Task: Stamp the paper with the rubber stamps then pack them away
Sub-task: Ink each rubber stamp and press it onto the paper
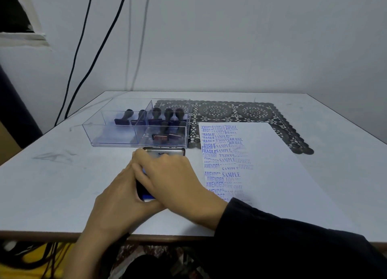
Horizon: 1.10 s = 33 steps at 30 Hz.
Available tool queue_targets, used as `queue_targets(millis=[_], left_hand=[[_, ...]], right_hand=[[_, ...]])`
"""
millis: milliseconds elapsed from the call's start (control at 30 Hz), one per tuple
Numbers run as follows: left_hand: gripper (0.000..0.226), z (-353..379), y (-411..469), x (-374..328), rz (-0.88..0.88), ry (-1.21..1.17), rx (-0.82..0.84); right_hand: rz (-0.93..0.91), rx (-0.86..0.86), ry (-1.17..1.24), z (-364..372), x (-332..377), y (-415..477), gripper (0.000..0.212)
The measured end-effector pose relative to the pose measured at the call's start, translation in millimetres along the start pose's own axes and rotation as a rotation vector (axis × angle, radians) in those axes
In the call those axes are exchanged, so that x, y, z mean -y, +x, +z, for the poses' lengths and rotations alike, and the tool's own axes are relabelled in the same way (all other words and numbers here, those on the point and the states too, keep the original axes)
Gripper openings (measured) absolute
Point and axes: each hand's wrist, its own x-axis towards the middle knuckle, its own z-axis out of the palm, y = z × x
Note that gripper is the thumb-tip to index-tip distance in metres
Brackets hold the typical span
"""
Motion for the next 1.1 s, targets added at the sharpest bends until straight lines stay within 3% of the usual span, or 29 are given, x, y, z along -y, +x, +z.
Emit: queue_targets(millis=[100, 233, 300, 467, 633, 800, 1100], left_hand=[[0.055, -0.3, 0.7, 2.3, 0.018, -0.044, 0.003], [0.109, -0.8, -0.1, 3.9, 0.063, -0.023, -0.001], [0.120, 1.8, -0.4, 4.0, 0.083, -0.039, -0.021], [0.104, 18.5, -5.3, -24.5, 0.250, -0.132, -0.049], [0.088, 54.1, -2.5, -64.9, 0.401, -0.085, 0.124], [0.084, 72.1, 5.1, -75.7, 0.404, 0.053, 0.234], [0.084, 70.9, 4.4, -74.6, 0.399, 0.080, 0.281]], right_hand=[[0.023, 0.094, 0.172, -13.1, -4.6, 1.9, 0.021], [0.218, 0.115, 0.405, -38.0, -35.0, 3.5, 0.019], [0.304, 0.148, 0.469, -53.4, -60.3, 0.0, 0.016], [0.457, 0.273, 0.392, -88.0, -125.7, -16.3, 0.021], [0.484, 0.370, 0.241, -105.2, -149.9, -35.3, 0.032], [0.452, 0.357, 0.090, -105.1, -145.4, -42.0, 0.033], [0.541, 0.328, 0.138, -79.7, -148.1, -46.1, 0.033]])
